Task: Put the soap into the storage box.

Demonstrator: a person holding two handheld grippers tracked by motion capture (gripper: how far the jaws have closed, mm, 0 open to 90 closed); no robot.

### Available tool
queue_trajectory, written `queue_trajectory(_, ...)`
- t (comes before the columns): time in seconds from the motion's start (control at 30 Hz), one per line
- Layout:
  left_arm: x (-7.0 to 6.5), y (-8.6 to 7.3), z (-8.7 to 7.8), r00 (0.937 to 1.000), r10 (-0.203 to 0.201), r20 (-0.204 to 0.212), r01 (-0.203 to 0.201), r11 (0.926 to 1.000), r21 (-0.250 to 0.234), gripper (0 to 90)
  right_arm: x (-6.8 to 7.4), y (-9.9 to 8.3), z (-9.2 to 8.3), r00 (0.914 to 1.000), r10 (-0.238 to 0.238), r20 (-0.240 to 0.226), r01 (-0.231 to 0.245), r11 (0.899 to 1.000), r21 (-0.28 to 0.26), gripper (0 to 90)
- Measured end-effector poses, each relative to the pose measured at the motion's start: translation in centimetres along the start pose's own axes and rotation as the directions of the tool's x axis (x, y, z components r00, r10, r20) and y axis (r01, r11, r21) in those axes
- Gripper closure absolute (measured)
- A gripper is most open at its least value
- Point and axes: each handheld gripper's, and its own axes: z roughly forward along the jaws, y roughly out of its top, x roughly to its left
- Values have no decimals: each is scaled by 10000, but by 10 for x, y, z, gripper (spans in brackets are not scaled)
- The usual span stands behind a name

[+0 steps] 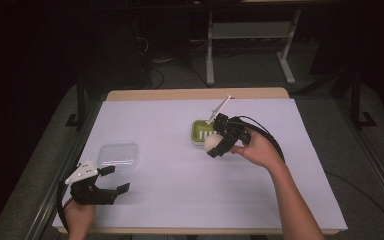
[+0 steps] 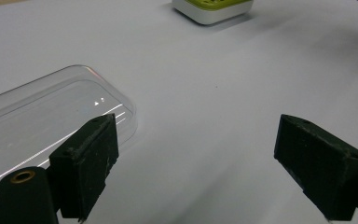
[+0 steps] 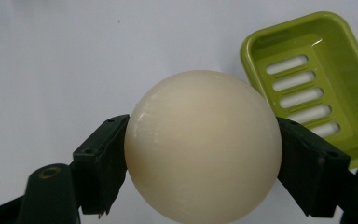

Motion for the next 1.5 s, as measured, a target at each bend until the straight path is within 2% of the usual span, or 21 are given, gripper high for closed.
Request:
queue_trajectory(0.3, 1, -1, 0, 10000, -63, -6, 63, 10000, -67, 130, -11, 16, -7, 9998, -202, 51, 201, 9998, 15, 222)
queue_trajectory(0.6, 0, 0, 0, 10000, -75, 4, 75, 9999, -67, 130, -33, 26, -5, 9993, 260, 252, -264, 9995, 143, 222)
queue_trajectory(0.7, 1, 0, 0, 9999, -108, 27, 109, 9999, -124, 130, -42, 28, -3, 9985, 479, 263, -478, 9989, -28, 222)
queue_trajectory(0.83, 0, 0, 0, 9999, -133, 42, 133, 9998, -153, 130, -50, 27, 3, 9972, 676, 307, -677, 9977, 13, 222)
queue_trajectory(1.13, 1, 0, 0, 10000, -65, 36, 65, 9999, -109, 130, -59, 28, 14, 9951, 954, 257, -956, 9954, 99, 223)
queue_trajectory(1.23, 1, 0, -1, 10000, -70, 34, 70, 10000, -66, 130, -62, 28, 20, 9937, 1021, 451, -1036, 9941, 307, 223)
queue_trajectory(1.5, 1, 0, -1, 9999, -118, 36, 119, 9999, -99, 130, -74, 27, 32, 9873, 1484, 571, -1509, 9876, 432, 223)
